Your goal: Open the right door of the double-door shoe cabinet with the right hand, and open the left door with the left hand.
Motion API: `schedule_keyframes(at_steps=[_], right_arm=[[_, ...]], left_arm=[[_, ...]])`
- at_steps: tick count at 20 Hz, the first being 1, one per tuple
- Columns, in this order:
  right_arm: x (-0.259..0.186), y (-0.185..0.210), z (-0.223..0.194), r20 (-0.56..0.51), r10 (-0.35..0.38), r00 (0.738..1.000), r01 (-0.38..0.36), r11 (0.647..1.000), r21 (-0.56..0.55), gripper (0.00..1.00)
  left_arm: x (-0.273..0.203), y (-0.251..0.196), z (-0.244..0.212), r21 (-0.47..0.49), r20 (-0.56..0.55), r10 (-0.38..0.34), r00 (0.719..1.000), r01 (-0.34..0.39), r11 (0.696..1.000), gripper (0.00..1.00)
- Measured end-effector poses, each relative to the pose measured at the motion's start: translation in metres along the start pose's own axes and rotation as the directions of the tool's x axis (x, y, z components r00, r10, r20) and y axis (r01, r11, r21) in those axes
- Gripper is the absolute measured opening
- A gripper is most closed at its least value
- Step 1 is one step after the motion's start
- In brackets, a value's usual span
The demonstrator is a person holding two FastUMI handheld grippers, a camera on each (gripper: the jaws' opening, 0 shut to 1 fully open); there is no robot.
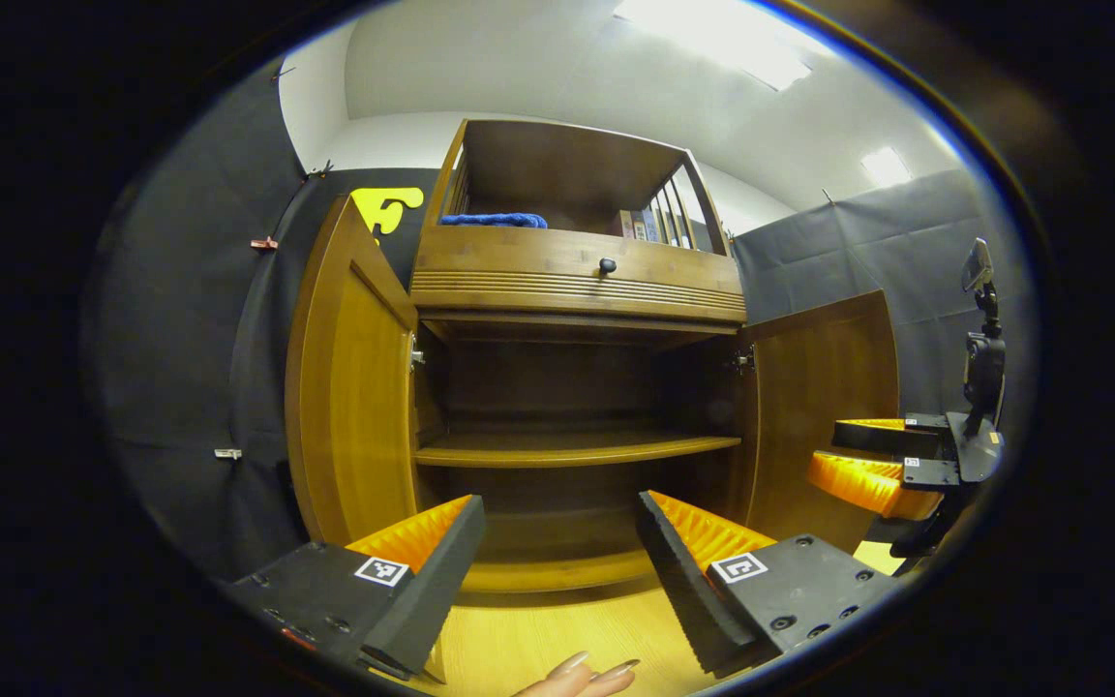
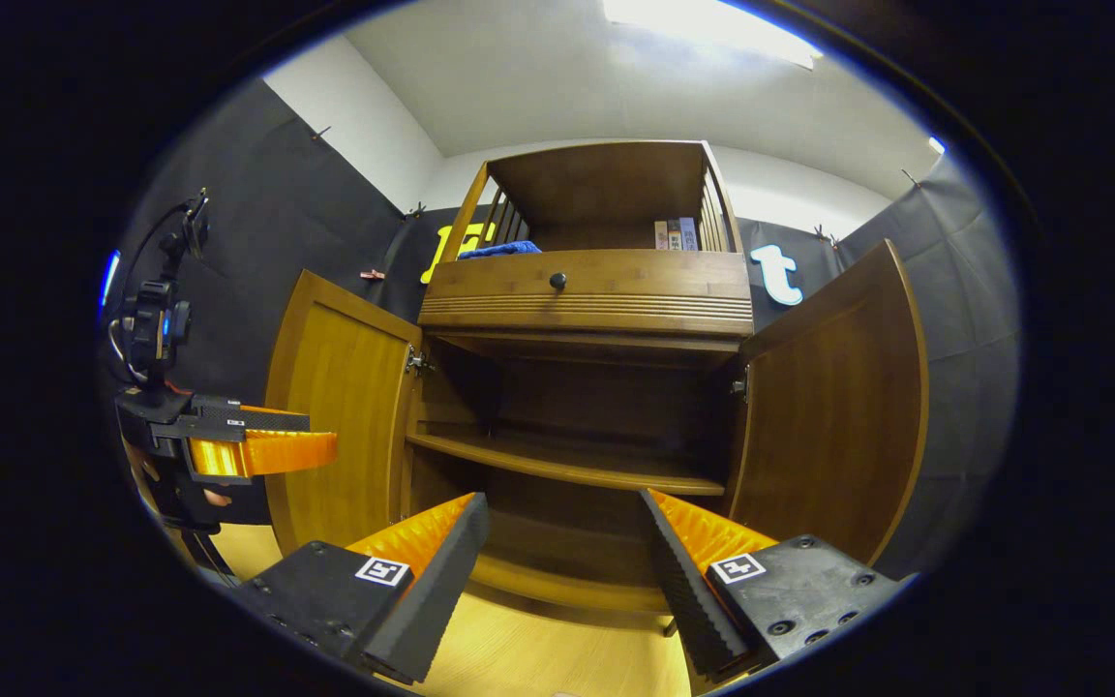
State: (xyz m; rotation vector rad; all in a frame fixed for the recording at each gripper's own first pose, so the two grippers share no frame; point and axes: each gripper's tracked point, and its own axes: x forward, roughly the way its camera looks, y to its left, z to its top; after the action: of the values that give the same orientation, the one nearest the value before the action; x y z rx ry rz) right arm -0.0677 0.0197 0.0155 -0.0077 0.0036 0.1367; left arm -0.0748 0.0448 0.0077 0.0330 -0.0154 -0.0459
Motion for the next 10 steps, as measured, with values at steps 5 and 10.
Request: schedule_keyframes(at_steps=[5, 10], right_arm=[[-0.002, 0.0039, 0.0005, 0.014, 0.007, 1.0, -0.006, 0.999, -0.043, 0.95], [0.0003, 0.0105, -0.0036, -0.004, 0.041, 0.999, -0.041, 0.999, -0.017, 0.97]], left_arm=[[0.0028, -0.0065, -0.0038, 0.008, -0.005, -0.024, 1.0, 0.024, 1.0, 0.99], [0.0073, -0.0108, -0.0071, 0.02, -0.009, -0.035, 0.999, 0.035, 0.999, 0.98]])
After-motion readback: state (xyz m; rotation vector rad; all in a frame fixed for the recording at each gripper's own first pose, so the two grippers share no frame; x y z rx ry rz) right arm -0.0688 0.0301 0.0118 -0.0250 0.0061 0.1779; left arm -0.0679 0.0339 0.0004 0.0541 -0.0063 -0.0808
